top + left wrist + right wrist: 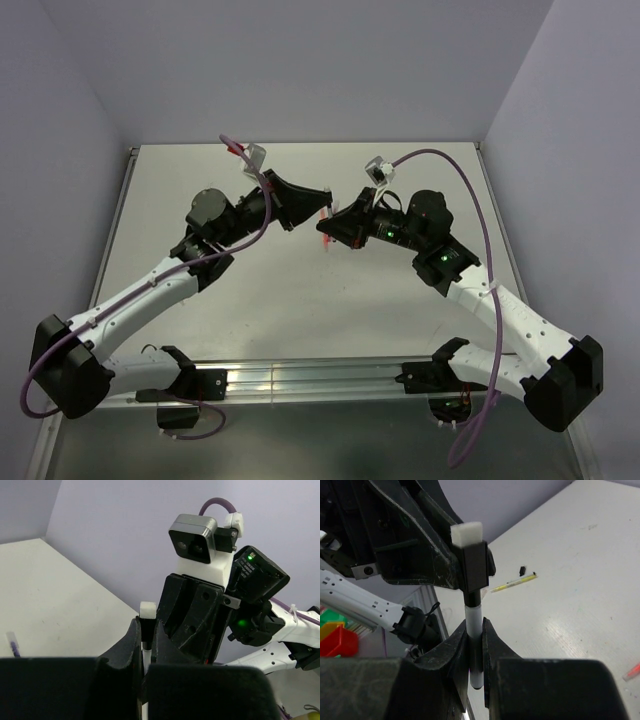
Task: Insert the pens into the pen caps
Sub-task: Insert the pen cap onto the pen, then place the pen at the center of the board.
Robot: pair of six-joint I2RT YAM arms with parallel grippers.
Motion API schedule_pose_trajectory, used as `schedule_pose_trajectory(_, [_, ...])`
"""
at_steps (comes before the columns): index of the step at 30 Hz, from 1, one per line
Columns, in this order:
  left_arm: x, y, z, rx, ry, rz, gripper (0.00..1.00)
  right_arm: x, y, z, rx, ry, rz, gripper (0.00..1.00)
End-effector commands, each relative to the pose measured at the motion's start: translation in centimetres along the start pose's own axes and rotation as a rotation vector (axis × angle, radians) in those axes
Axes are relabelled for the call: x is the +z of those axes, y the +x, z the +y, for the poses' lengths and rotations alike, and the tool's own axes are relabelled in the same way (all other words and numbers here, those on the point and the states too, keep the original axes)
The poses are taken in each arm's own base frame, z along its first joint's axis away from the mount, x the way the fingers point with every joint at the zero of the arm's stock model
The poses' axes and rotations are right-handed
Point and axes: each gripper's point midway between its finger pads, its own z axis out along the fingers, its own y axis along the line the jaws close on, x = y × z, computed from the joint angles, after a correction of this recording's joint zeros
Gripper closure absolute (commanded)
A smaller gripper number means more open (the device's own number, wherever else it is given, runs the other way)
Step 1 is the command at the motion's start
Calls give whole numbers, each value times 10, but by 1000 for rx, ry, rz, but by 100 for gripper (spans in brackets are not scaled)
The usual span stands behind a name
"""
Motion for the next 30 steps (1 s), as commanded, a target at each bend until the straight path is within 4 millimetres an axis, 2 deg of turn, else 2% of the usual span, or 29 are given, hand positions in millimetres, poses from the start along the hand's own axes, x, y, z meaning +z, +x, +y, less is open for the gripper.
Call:
schedule_pose_trajectory(1, [-30,90,-67,-86,286,368,100,-1,-94,18,-168,-21,-313,100])
schedule_pose_trajectory(6, [-35,100,-73,-89,317,402,100,-4,-105,35,-194,-95,-336,100])
schedule_pose_trajectory(11, [-37,106,-67,-84,268,415,100,-4,-118,33,-218,-56,-348,100])
schedule_pose_trajectory(15, [-36,107,-58,-70,210,411,100,-5,-128,30,-230,-13,-355,100])
schedule_pose_trajectory(16, [-35,107,-55,-73,188,411,100,-4,-125,26,-218,1,-337,100])
schedule_pose_trajectory(18, [-26,96,-45,-58,110,365,100,-3,-124,22,-203,28,-322,100])
schedule_pose_trajectory(19, [-23,97,-34,-62,53,370,100,-2,-122,21,-194,32,-310,100])
schedule_pose_trajectory(20, [-17,89,-22,-48,-23,328,100,-2,-121,20,-188,36,-301,100])
schedule_pose_trajectory(21, [-10,75,-19,-34,-60,286,100,-1,-114,15,-169,54,-269,97])
schedule_pose_trajectory(22, [-5,70,-12,-34,-102,264,100,-2,-111,15,-163,59,-258,93])
schedule_pose_trajectory(23, [0,55,2,-23,-185,200,100,-3,-106,14,-155,64,-242,83])
schedule_pose_trajectory(24, [7,32,3,-21,-218,140,100,-4,-96,9,-131,85,-203,79])
schedule_pose_trajectory(26, [15,18,21,-27,-310,101,100,-7,-85,6,-112,96,-163,66])
schedule_pose_trajectory(27, [20,-9,28,-38,-368,23,100,-9,-74,2,-84,116,-122,64])
schedule_pose_trajectory(29, [25,-17,45,-65,-435,10,100,-16,-62,2,-57,129,-91,57])
schedule_pose_trajectory(30, [25,-32,53,-88,-469,-7,100,-20,-53,-2,-31,160,-62,56])
